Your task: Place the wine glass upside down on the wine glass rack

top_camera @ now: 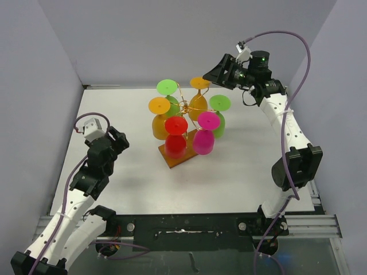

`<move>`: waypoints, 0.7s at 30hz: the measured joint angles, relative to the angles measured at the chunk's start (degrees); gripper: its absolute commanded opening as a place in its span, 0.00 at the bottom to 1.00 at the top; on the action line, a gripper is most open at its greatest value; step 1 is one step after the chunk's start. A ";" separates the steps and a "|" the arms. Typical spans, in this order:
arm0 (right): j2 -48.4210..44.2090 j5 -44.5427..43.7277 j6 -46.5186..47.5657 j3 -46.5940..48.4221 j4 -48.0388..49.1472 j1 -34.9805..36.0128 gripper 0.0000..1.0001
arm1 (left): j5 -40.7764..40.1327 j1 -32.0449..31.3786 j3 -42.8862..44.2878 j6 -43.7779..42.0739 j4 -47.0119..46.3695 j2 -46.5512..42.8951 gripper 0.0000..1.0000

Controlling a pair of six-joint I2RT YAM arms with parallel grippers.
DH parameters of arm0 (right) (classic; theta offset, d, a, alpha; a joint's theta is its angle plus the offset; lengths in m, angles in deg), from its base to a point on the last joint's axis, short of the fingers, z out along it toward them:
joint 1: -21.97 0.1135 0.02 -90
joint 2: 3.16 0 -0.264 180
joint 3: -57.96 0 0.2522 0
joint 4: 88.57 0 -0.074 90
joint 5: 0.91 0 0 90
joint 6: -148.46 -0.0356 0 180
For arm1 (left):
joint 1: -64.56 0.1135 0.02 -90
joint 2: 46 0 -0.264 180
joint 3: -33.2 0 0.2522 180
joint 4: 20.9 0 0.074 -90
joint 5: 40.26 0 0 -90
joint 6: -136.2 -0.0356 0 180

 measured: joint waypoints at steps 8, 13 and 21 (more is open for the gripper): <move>-4.35 -1.27 -0.70 -4.26 2.34 -3.91 0.69 | -2.27 0.00 2.84 3.56 5.16 1.75 0.64; -15.82 -5.35 -0.22 -15.82 2.80 -7.85 0.73 | 2.78 0.00 3.61 -1.44 4.61 -2.91 0.65; -39.21 -20.37 5.92 -36.68 -0.59 -9.27 0.78 | 8.09 0.00 8.28 -6.14 7.21 -2.45 0.65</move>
